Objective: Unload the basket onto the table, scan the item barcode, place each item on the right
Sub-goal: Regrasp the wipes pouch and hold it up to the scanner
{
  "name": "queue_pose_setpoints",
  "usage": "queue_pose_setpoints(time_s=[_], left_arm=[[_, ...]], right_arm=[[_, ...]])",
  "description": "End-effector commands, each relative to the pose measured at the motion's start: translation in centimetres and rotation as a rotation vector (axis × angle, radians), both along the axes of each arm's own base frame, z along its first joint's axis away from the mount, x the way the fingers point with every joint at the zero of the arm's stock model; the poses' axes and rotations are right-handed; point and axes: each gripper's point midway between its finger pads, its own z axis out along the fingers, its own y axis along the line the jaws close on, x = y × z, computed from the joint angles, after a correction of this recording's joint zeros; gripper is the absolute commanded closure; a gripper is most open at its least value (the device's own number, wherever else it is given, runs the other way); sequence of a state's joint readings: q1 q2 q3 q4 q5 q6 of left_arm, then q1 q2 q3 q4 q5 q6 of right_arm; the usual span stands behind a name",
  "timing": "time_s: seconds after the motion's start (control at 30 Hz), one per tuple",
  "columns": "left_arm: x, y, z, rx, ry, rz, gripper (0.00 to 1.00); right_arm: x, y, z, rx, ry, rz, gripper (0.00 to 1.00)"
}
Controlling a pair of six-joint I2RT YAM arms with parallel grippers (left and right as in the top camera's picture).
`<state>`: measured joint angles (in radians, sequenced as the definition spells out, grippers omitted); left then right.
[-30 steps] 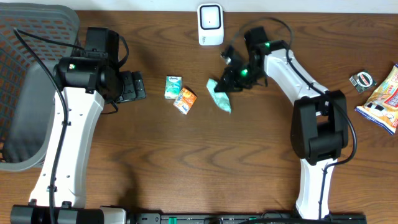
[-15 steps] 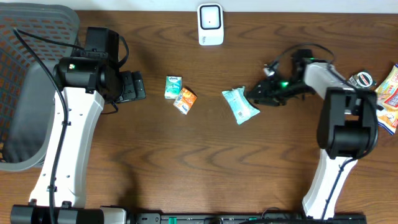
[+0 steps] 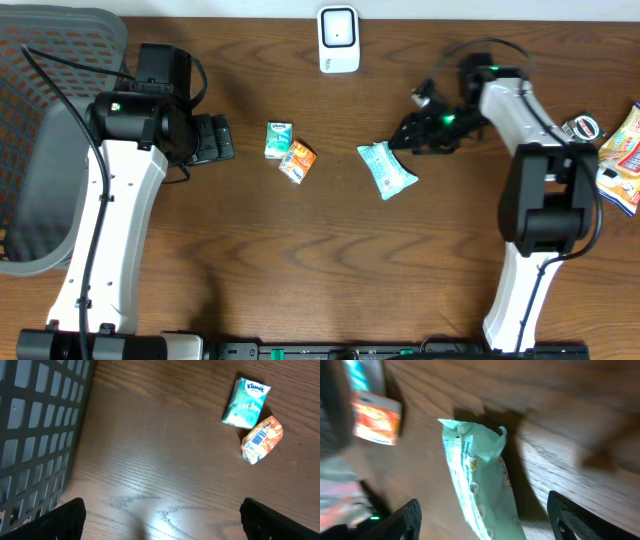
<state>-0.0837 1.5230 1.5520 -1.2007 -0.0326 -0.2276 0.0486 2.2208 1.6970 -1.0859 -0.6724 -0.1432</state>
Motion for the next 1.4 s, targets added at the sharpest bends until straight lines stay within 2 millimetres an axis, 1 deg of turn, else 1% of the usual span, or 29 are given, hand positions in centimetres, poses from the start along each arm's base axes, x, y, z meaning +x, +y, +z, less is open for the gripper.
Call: queue_pose_setpoints(time_s=[0.0,0.07,0.1,0.17,0.23,0.27,0.3,0.4,0.43,0.5,0.6,0.67,0.7,0.8,0.83,0.87,0.93,1.0,1.07,1.1,1.2,1.27,1.37], left_arm=[[-0.1,0.3,-0.1,0.014,0.007,-0.005,0.02],[-0.1,0.3,-0.1,0.014,0.007,-0.005,0.02],[-0.1,0.3,-0.1,0.014,0.007,-0.005,0.02],[-0.1,0.3,-0.1,0.014,0.007,-0.005,0.02],[-0.1,0.3,-0.1,0.014,0.007,-0.005,0.02],[-0.1,0.3,-0.1,0.014,0.007,-0.005,0.02],[-0.1,0.3,-0.1,0.014,0.007,-0.005,0.02],[-0.1,0.3,-0.1,0.014,0.007,-0.005,0.02],[-0.1,0.3,-0.1,0.014,0.007,-0.005,0.02],[-0.1,0.3,-0.1,0.014,0.007,-0.005,0.02],[-0.1,0.3,-0.1,0.014,0.007,-0.005,0.02],[-0.1,0.3,-0.1,0.014,0.007,-0.005,0.02],[-0.1,0.3,-0.1,0.014,0.007,-0.005,0.02],[-0.1,0.3,-0.1,0.014,0.007,-0.005,0.02],[-0.1,0.3,-0.1,0.014,0.007,-0.005,0.02],[-0.1,0.3,-0.1,0.014,0.007,-0.005,0.02],[-0.1,0.3,-0.1,0.014,0.007,-0.005,0.03],[-0.1,0.3,-0.1,0.014,0.007,-0.005,0.02],[-0.1,0.3,-0.1,0.014,0.007,-0.005,0.02],[-0.1,0.3,-0.1,0.014,0.007,-0.005,0.02],[-0.1,0.3,-0.1,0.014,0.007,-0.005,0.02],[-0.1,0.3,-0.1,0.014,0.007,-0.005,0.02],[-0.1,0.3,-0.1,0.014,0.007,-0.005,0.02]], right_arm=[[-0.7,0.0,-2.2,-0.207,-0.007,0.062,0.26],[-0.9,0.2,-2.9,-0.268,-0.008,0.068,0.27],[-1.0,0.4,-3.2,-0.285,-0.008,0.07,0.29],[-1.3,1.0,-3.7,-0.29,-0.013,0.087,0.35],[-1.9,1.6,-4.4,-0.286,-0.009,0.101,0.44],[-2.3,1.8,-4.8,-0.283,-0.001,0.103,0.5],[-2.9,2.2,-5.2,-0.268,0.015,0.102,0.65],[-3.3,3.3,-4.9,-0.197,0.033,0.102,0.96],[-3.4,3.7,-4.6,-0.165,0.036,0.1,0.99],[-3.0,4.8,-3.4,-0.079,0.032,0.093,0.99],[-1.3,6.7,-0.2,0.081,-0.011,0.082,0.99],[0.5,7.7,2.7,0.181,-0.07,0.079,0.99],[1.5,8.2,4.4,0.231,-0.108,0.082,0.99],[3.6,9.5,8.7,0.341,-0.212,0.105,0.99],[4.7,10.2,11.4,0.408,-0.289,0.129,0.99],[5.2,10.5,12.4,0.431,-0.325,0.14,0.99],[6.6,11.1,15.3,0.479,-0.435,0.167,0.99],[8.0,11.6,17.1,0.491,-0.517,0.169,0.99],[8.8,12.3,18.0,0.505,-0.561,0.167,0.99],[9.2,12.5,18.2,0.497,-0.571,0.154,0.99],[10.6,12.5,17.4,0.415,-0.575,0.081,0.99],[11.0,12.5,16.9,0.375,-0.567,0.044,0.99],[11.2,12.8,16.6,0.355,-0.526,-0.005,0.99]])
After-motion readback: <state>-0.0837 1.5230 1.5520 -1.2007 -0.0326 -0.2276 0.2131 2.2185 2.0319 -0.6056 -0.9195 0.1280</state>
